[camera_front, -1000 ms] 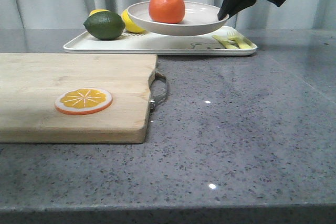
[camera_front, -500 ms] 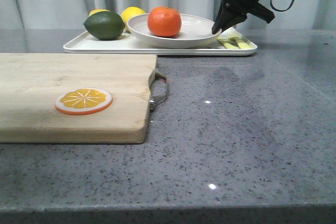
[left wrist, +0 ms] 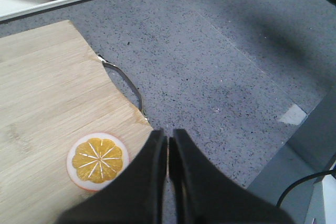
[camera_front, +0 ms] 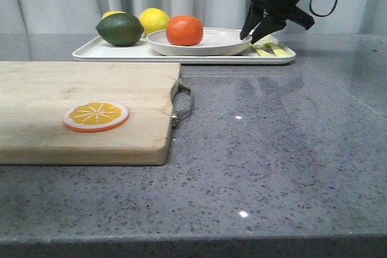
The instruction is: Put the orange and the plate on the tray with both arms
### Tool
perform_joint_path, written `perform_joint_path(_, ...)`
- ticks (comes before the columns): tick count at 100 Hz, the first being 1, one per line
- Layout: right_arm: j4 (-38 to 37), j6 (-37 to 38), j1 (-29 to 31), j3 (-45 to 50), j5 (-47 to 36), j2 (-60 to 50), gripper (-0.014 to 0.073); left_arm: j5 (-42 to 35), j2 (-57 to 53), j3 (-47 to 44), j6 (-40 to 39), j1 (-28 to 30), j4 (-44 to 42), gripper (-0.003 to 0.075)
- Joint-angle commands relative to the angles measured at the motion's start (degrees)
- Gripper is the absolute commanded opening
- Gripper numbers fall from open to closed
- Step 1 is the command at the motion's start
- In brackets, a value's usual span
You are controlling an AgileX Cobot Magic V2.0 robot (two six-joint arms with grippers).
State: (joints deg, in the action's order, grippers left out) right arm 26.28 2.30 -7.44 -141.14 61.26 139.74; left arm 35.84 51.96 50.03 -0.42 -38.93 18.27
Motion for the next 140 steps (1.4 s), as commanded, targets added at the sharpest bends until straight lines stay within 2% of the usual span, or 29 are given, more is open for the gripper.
perform_joint_path(1,2.0,-0.3,0.3,-2.8,-1.7,-4.0,0.0299,-4.2,-0.7,1.9,-0.3,0.0,1.3,-0.0002)
perform_joint_path(24,2.0,-0.3,1.3,-8.5,5.4,-4.1,0.0271,-4.2,-0.7,1.9,-0.3,0.0,1.3,-0.0002)
perform_joint_path(31,1.7,-0.3,1.7,-10.3,8.2,-4.1,0.0202,-4.2,-0.7,1.9,-0.3,0.0,1.3,-0.0002)
perform_joint_path(43,1.5,-0.3,2.8,-13.0,11.5,-4.6,0.0017,-4.2,-0.7,1.9,-0.3,0.0,1.3,-0.0002)
perform_joint_path(51,1.5,-0.1,3.9,-13.4,13.5,-5.8,-0.0076,-4.2,-0.7,1.9,-0.3,0.0,1.3,-0.0002)
perform_joint_path(88,-0.2,0.4,6.7,-6.9,15.4,-19.9,-0.0064,-4.3,-0.7,1.9,-0.3,0.0,1.3,-0.0002)
perform_joint_path(117,-2.5,0.2,6.2,4.7,15.4,-33.9,-0.0064,-4.4,-1.2,1.7,-0.3,0.0,1.3,-0.0018)
perform_joint_path(140,-3.1,-3.6,6.2,17.4,13.0,-47.4,-0.0064,-7.4,-7.6,-1.5,-0.3,0.0,0.1,-0.0019)
